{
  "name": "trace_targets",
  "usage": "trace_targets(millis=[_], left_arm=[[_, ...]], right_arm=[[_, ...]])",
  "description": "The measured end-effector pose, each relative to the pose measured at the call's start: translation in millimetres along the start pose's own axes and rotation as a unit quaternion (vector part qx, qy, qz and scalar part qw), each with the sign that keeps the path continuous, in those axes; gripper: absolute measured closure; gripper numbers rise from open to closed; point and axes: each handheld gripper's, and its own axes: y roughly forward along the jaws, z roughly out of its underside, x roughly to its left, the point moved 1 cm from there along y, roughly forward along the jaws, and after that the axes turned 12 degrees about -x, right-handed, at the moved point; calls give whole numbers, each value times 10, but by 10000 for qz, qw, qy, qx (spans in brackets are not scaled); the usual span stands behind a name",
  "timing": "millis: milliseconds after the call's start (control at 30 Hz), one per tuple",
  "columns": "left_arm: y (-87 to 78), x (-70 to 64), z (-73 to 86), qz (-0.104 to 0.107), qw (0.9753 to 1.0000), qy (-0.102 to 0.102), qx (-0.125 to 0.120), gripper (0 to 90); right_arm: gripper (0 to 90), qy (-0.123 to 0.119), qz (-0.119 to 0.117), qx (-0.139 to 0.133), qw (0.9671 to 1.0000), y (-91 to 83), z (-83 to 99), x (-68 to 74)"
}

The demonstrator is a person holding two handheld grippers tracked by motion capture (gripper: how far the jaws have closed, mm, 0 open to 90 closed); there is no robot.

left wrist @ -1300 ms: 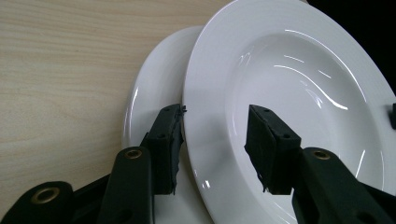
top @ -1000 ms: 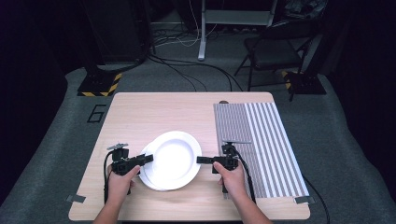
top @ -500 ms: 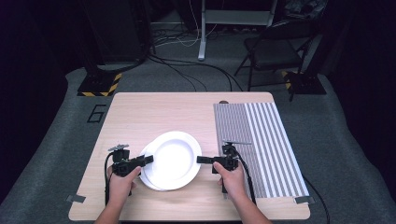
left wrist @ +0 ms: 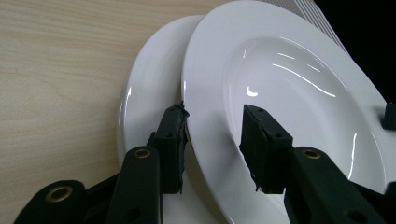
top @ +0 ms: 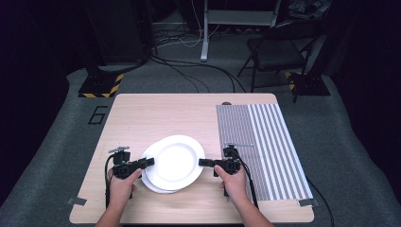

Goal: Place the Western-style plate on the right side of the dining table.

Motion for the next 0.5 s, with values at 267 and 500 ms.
trace_targets(millis=[267,500], left_arm=[[-11,-10,-7,30,10000,-45,-34,606],[-21,-24,-10,-6,10000,-53,-22,606]], right_arm=[[642,-539,352,63,9979,-2,85,173],[582,-1192,757,3,9900,23,146,308]])
